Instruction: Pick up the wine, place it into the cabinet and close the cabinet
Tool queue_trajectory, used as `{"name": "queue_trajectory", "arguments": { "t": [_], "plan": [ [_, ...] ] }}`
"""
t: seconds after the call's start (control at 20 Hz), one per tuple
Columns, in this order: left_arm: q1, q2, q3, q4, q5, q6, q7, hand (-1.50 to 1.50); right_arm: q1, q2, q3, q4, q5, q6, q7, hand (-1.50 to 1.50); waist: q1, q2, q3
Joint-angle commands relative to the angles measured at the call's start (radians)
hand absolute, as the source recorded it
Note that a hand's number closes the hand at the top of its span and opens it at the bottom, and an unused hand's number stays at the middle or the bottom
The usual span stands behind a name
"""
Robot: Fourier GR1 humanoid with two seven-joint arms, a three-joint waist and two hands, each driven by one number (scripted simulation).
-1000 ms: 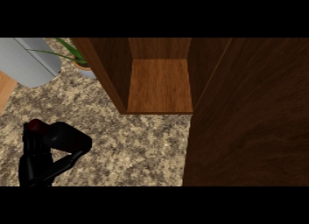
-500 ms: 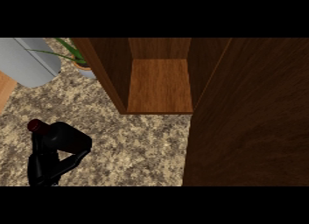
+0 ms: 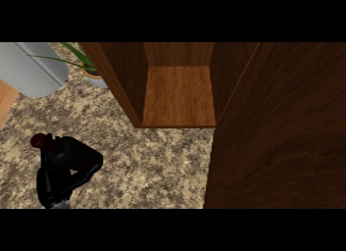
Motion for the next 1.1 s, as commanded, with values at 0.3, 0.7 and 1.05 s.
{"name": "queue_trajectory", "arguments": {
  "t": [0.3,0.7,1.05],
  "plan": [
    [0.003,0.009,-0.066,0.017,-0.036,-0.106,-0.057,1.5,0.035,0.026,0.041,-0.076,-0.001,-0.011,0.01,-1.5,0.003,0.0,0.0],
    [-0.036,0.096,-0.154,0.101,-0.179,-0.156,-0.12,1.5,0.0,-0.016,-0.052,-0.092,-0.101,0.005,0.054,-1.5,-0.004,0.0,0.0],
    [-0.015,0.17,-0.167,0.033,-0.177,-0.292,-0.132,1.5,0.074,0.036,0.031,-0.118,-0.027,-0.007,0.006,-1.5,0.002,-0.001,0.0]
  ]
}}
